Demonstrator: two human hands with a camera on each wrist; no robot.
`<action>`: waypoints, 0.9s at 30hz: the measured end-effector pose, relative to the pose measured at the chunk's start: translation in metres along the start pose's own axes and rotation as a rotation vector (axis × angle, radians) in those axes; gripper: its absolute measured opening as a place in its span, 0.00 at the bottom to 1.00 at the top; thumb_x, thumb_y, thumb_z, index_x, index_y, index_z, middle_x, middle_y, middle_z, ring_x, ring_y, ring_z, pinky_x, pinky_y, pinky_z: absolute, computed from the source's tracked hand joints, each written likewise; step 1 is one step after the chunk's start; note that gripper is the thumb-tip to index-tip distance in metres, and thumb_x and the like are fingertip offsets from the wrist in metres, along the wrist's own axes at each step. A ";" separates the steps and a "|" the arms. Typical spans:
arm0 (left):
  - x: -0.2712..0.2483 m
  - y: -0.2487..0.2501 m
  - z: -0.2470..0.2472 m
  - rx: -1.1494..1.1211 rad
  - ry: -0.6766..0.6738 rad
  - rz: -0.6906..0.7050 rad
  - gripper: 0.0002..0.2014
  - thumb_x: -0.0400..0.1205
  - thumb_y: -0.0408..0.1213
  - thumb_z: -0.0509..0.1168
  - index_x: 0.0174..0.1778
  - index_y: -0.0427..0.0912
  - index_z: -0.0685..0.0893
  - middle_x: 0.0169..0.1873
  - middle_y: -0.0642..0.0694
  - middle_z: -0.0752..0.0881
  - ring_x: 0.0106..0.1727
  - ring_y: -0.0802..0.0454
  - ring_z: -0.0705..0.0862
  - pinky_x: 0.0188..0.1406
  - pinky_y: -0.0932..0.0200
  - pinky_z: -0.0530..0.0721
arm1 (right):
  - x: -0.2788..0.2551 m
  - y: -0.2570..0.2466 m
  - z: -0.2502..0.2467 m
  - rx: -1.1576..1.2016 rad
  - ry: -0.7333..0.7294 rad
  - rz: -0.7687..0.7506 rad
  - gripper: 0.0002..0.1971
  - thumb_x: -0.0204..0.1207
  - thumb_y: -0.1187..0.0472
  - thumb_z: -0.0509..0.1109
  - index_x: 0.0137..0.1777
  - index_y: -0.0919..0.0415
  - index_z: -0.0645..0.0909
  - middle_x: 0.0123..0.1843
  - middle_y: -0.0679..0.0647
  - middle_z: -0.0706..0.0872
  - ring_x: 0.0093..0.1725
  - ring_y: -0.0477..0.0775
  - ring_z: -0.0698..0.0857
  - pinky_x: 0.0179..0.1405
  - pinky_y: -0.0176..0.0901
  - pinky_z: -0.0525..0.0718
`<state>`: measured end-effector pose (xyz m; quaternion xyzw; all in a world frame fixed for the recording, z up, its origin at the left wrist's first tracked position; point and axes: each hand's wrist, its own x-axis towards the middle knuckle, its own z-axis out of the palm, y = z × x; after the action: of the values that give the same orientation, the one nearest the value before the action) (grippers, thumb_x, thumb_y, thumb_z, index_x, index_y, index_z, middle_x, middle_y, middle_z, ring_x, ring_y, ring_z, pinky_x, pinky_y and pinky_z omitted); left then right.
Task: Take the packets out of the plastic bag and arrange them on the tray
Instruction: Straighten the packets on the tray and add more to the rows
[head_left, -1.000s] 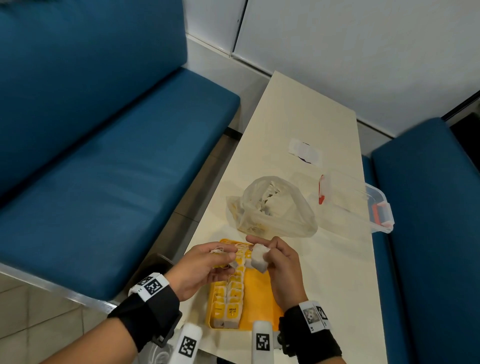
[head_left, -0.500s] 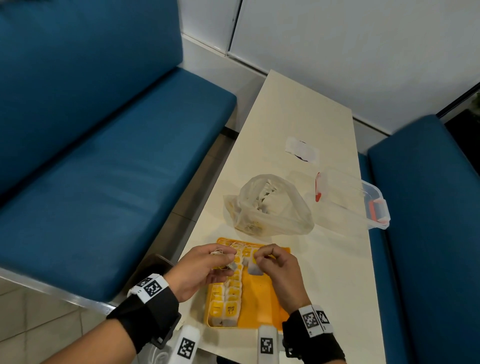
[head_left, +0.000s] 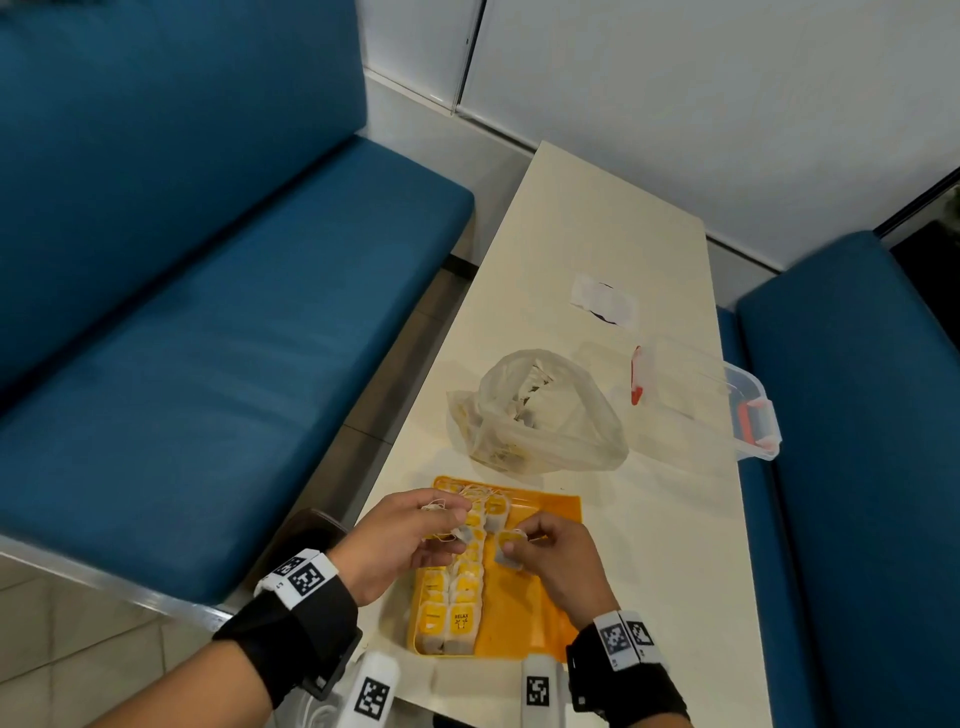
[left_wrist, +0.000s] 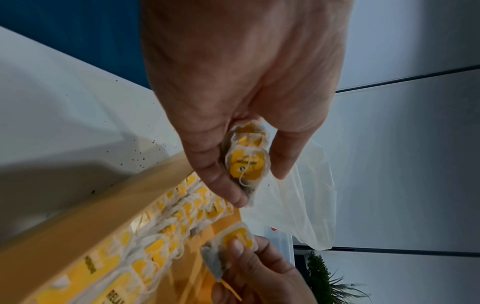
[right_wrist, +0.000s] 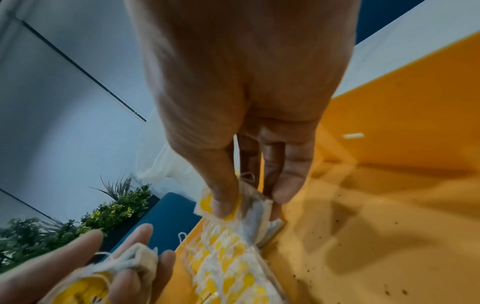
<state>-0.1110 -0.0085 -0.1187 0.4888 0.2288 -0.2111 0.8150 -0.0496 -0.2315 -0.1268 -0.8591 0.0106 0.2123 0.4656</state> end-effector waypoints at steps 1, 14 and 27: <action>0.000 0.000 0.000 0.000 0.001 0.002 0.10 0.84 0.36 0.73 0.60 0.41 0.91 0.56 0.40 0.93 0.51 0.43 0.93 0.48 0.53 0.91 | 0.002 0.000 0.001 -0.007 -0.021 0.020 0.06 0.68 0.67 0.83 0.40 0.64 0.87 0.36 0.54 0.90 0.36 0.46 0.87 0.34 0.36 0.84; -0.002 0.002 0.002 -0.021 0.022 -0.013 0.10 0.85 0.38 0.71 0.59 0.40 0.92 0.58 0.41 0.92 0.53 0.40 0.93 0.48 0.53 0.91 | 0.033 0.008 0.019 -0.055 -0.026 0.182 0.10 0.72 0.70 0.79 0.35 0.58 0.84 0.30 0.53 0.88 0.26 0.49 0.83 0.26 0.41 0.80; 0.001 0.002 0.004 -0.065 0.046 -0.027 0.18 0.89 0.48 0.64 0.58 0.36 0.92 0.64 0.44 0.88 0.52 0.36 0.93 0.51 0.49 0.90 | 0.047 0.011 0.029 -0.125 0.083 0.201 0.07 0.69 0.64 0.80 0.37 0.56 0.84 0.36 0.58 0.92 0.35 0.58 0.90 0.42 0.56 0.90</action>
<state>-0.1088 -0.0112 -0.1160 0.4635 0.2607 -0.2031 0.8222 -0.0201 -0.2059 -0.1674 -0.8891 0.1025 0.2223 0.3867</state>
